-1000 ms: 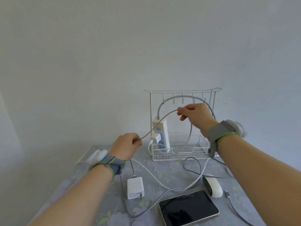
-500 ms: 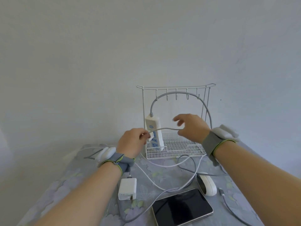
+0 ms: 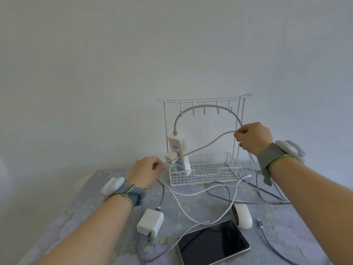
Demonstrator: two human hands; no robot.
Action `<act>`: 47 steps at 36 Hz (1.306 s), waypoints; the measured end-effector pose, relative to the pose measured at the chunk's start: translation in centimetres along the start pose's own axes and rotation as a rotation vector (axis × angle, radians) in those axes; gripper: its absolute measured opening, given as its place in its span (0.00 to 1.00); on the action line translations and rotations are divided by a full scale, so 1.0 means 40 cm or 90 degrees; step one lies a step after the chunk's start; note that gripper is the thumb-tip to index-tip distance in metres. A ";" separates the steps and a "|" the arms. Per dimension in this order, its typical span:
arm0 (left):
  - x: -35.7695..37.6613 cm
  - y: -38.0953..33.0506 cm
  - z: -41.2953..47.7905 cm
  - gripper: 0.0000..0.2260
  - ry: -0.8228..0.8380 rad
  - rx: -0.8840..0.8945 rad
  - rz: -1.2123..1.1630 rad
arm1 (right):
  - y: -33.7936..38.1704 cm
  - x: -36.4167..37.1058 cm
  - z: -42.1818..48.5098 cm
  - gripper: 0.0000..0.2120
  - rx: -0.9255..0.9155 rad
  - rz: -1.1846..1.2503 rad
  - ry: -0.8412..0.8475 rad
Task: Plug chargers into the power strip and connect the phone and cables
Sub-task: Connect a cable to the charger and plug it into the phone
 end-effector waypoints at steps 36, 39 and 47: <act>-0.047 -0.061 -0.005 0.10 -0.030 0.001 0.029 | 0.228 0.087 -0.118 0.27 -0.396 -0.188 0.044; -0.055 -0.086 -0.007 0.10 -0.018 0.034 0.036 | 0.292 0.107 -0.166 0.30 -0.542 -0.288 0.064; -0.067 -0.123 -0.004 0.09 0.000 0.071 0.034 | 0.334 0.166 -0.199 0.14 -0.602 -0.441 0.169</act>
Point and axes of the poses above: each hand's wrist, its own z-axis towards the middle knuckle, its own x-axis out of the palm, y = z × x, the point moved 4 cm from there along z, towards the middle knuckle, and after that the axes turned 1 degree about -x, right-handed, at the moved point
